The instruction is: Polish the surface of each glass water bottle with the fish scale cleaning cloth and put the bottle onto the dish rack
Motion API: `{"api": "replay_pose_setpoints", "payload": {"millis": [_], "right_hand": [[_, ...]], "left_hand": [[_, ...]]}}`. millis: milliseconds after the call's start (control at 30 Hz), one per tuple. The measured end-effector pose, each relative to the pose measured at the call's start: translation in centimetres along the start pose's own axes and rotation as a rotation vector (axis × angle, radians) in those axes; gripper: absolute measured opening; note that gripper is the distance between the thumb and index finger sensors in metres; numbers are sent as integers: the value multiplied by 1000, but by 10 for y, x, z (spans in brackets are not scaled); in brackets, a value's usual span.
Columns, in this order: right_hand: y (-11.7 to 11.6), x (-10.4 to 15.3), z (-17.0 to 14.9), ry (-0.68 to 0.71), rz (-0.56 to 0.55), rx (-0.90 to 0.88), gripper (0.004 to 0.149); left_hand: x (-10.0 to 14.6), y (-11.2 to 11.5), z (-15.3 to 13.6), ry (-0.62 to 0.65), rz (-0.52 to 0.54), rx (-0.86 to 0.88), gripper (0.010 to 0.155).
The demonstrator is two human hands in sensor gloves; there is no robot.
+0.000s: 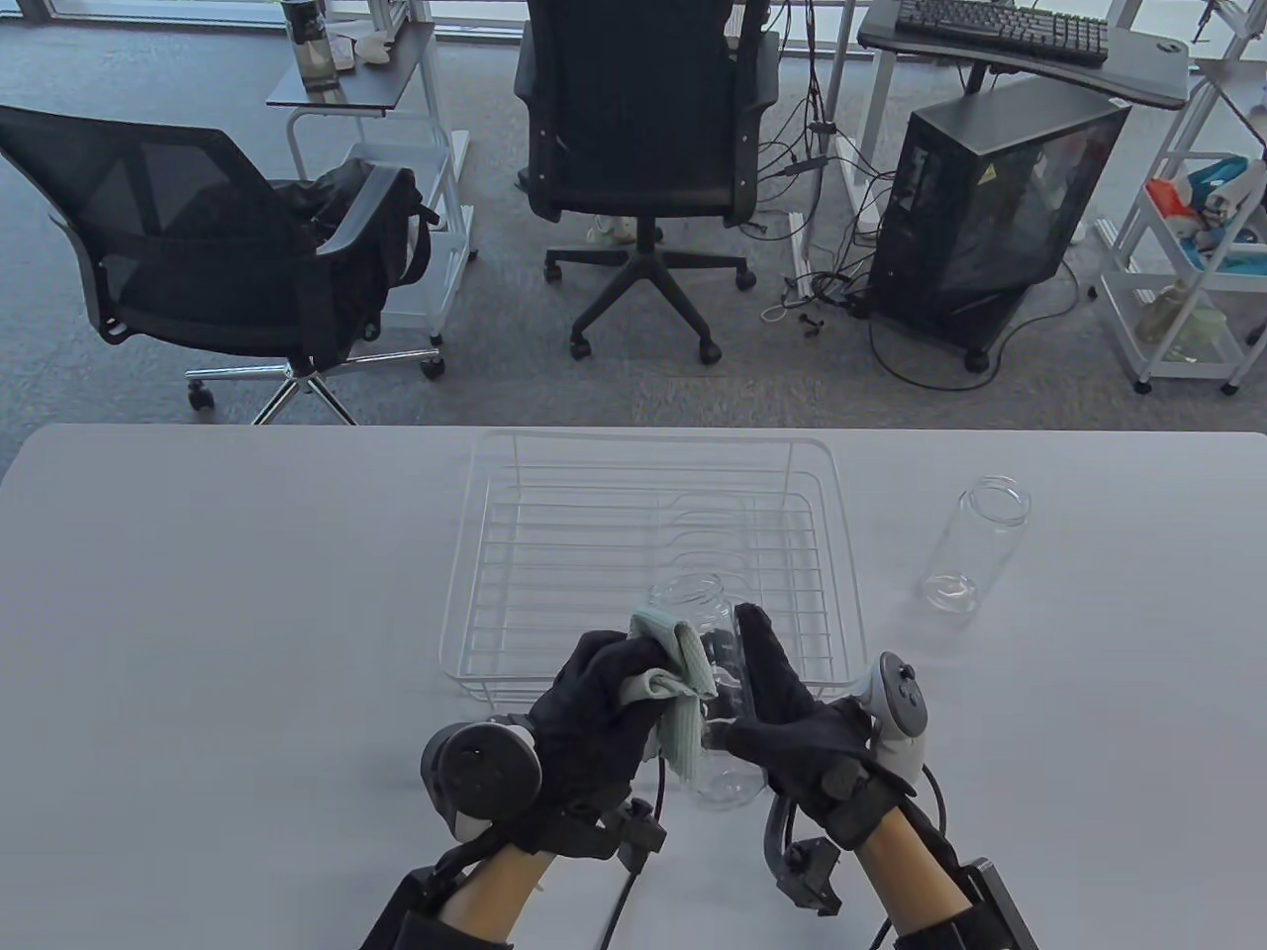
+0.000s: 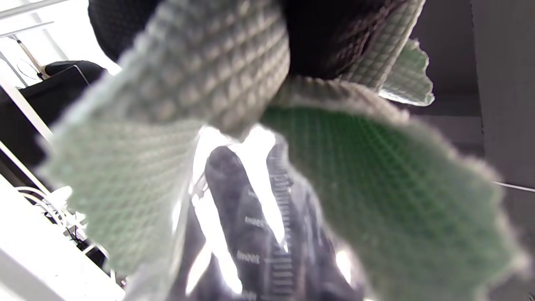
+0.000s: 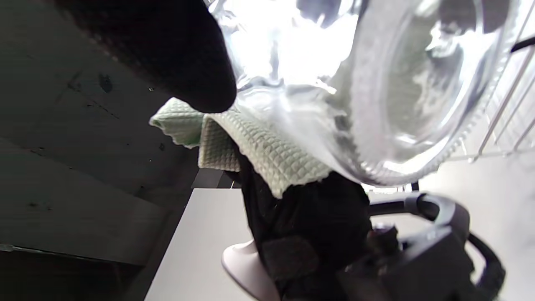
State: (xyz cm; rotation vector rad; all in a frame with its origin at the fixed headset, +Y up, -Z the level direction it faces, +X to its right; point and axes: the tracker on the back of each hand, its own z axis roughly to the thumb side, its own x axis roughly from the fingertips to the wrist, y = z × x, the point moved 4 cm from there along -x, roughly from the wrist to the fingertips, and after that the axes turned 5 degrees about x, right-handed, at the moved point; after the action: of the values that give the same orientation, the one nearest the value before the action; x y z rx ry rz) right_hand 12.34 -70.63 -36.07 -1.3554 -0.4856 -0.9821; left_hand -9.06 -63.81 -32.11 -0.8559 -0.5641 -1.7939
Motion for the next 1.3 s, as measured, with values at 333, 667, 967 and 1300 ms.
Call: {"api": "replay_pose_setpoints", "payload": {"millis": [333,667,967,1300], "right_hand": [[27,10,15,35,-258,84,92],[15,4,16,4,-159,144,92],[6,0,9,-28,-33,123,96],[12,4,8,-27,-162,217,98]], "left_hand": [[12,45,11,93,-161,-140,41],[8,31,9,80,-113,-122,40],[-3,0,-1,11,21,12,40],[4,20,-2,17,-53,-32,41]]}}
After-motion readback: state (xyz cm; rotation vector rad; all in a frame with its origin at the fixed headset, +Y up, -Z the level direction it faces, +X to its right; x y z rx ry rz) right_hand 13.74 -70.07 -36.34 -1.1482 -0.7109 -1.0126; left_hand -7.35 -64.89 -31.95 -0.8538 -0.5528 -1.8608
